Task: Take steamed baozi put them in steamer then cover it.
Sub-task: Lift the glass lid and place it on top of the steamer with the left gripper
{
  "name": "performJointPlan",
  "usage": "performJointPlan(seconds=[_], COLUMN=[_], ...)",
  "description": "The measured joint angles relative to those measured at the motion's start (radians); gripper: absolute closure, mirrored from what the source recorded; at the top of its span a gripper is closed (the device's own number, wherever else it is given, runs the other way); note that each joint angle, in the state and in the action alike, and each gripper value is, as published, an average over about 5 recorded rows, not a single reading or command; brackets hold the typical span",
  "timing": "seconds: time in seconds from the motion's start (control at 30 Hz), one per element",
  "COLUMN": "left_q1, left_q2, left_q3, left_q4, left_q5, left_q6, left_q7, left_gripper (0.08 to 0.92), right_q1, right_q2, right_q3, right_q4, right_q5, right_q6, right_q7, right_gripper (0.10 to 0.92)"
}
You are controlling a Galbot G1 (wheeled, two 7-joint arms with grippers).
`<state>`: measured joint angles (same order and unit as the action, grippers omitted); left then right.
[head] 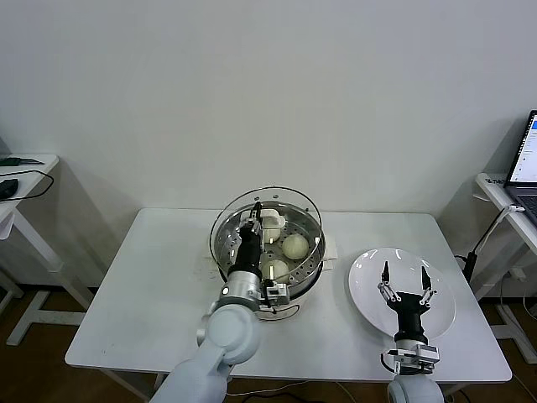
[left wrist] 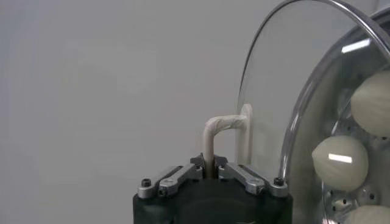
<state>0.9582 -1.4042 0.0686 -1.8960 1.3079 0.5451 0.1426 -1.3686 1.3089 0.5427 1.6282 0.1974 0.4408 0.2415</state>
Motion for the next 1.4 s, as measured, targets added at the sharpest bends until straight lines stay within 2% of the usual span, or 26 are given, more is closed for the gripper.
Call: performJointPlan(seconds=[0.7,1.4], left_q1=[-0.036,-0.036], left_q2=[-0.065,-0.092], left_q3=[0.034,0.027], left_q4=[0.12,0.17], left_q5=[0.193,0.255], left_q6=[0.009,-0.006], left_q7=[0.102,0.114], left_gripper=[0.807,0.807], right_q1=[0.008,0.012], right_q2=[0.002,0.007], right_q3=[0.008,0.007], right_q4=[-0.029,-0.043], right_q5=[-0.001,-0.007], right_q6=[0.003,0.012], right_q7=[0.0,-0.001], right_gripper=[0.203,0.203])
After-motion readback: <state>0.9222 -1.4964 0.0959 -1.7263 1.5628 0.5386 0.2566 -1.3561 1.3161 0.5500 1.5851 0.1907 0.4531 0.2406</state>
